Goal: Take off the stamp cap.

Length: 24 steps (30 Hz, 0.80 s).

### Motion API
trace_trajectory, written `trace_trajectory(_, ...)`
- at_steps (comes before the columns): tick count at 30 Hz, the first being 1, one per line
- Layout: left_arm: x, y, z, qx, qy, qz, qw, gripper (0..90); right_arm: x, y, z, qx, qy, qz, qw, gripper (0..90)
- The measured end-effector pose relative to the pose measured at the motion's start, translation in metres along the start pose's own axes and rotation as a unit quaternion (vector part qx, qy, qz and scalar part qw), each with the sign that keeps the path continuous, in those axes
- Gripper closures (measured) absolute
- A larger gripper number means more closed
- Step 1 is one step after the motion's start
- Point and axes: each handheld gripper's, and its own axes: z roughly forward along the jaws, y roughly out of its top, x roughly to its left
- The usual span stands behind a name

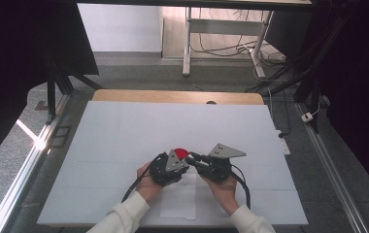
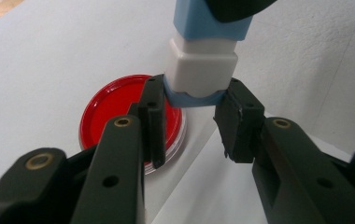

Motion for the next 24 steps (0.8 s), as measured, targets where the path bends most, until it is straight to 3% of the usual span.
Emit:
trace_trajectory(12, 0.0007, -0.0008, 0.0013, 0.009, -0.009, 0.006, 0.9999, 64.6, 0.0012, -0.0004, 0.0013, 0.009, -0.001, 0.002, 1.0000, 75.0)
trace_trajectory(16, 0.0023, -0.0011, 0.0002, -0.004, -0.013, -0.014, 0.9998, 64.6, 0.0009, -0.0001, 0.0003, 0.002, -0.002, 0.004, 1.0000, 75.0)
trace_trajectory(24, 0.0034, -0.0019, 0.0010, -0.002, -0.022, -0.021, 0.9995, 64.5, 0.0012, -0.0006, 0.0002, 0.003, -0.003, 0.005, 1.0000, 74.9)
